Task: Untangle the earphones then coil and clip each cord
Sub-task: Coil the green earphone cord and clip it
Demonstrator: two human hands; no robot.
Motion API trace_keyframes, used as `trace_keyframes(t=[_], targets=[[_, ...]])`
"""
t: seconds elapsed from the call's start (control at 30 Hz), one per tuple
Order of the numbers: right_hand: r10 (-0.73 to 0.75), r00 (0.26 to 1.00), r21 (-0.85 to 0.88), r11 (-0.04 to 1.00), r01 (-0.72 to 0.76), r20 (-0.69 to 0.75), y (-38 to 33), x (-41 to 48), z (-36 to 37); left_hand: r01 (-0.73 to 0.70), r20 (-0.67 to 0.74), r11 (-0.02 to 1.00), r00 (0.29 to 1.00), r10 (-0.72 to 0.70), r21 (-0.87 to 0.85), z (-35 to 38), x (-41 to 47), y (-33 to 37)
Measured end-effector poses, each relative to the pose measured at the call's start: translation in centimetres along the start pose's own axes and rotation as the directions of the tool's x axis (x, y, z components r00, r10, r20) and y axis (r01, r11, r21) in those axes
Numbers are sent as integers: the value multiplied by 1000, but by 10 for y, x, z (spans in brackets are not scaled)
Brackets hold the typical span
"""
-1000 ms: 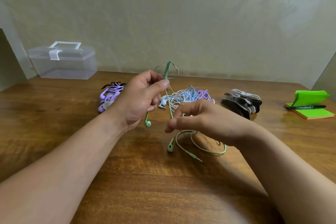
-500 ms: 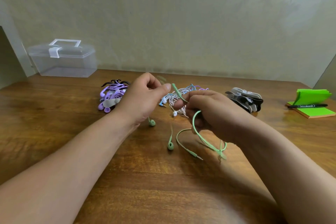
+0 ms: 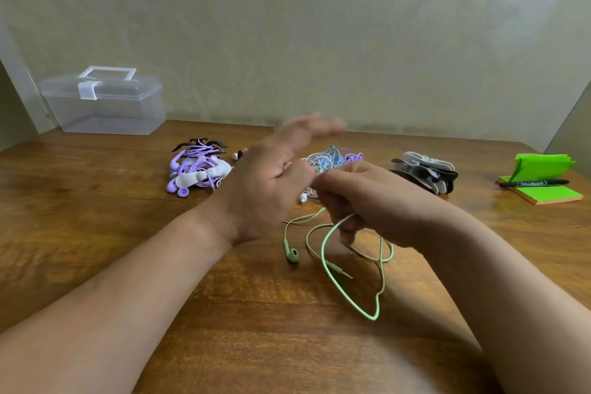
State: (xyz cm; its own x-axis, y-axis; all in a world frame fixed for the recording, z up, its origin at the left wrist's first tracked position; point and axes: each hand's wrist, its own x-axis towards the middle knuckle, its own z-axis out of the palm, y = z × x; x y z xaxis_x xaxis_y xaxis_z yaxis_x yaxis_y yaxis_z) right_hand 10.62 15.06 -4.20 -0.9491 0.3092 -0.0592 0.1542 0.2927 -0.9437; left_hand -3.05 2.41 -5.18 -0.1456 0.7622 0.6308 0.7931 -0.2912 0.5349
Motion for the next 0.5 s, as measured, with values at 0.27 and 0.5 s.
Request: trace_keyframes(t=[0.27,0.5], targets=[[-84,990,267,957,112,-114,-3,-3,-16,275,125,940,959,-253,-201,-14,4,-13],[-63,982,-19,998,67,177,2,-7,-19,368,91,775,922,-377,-515,-32,9,-11]])
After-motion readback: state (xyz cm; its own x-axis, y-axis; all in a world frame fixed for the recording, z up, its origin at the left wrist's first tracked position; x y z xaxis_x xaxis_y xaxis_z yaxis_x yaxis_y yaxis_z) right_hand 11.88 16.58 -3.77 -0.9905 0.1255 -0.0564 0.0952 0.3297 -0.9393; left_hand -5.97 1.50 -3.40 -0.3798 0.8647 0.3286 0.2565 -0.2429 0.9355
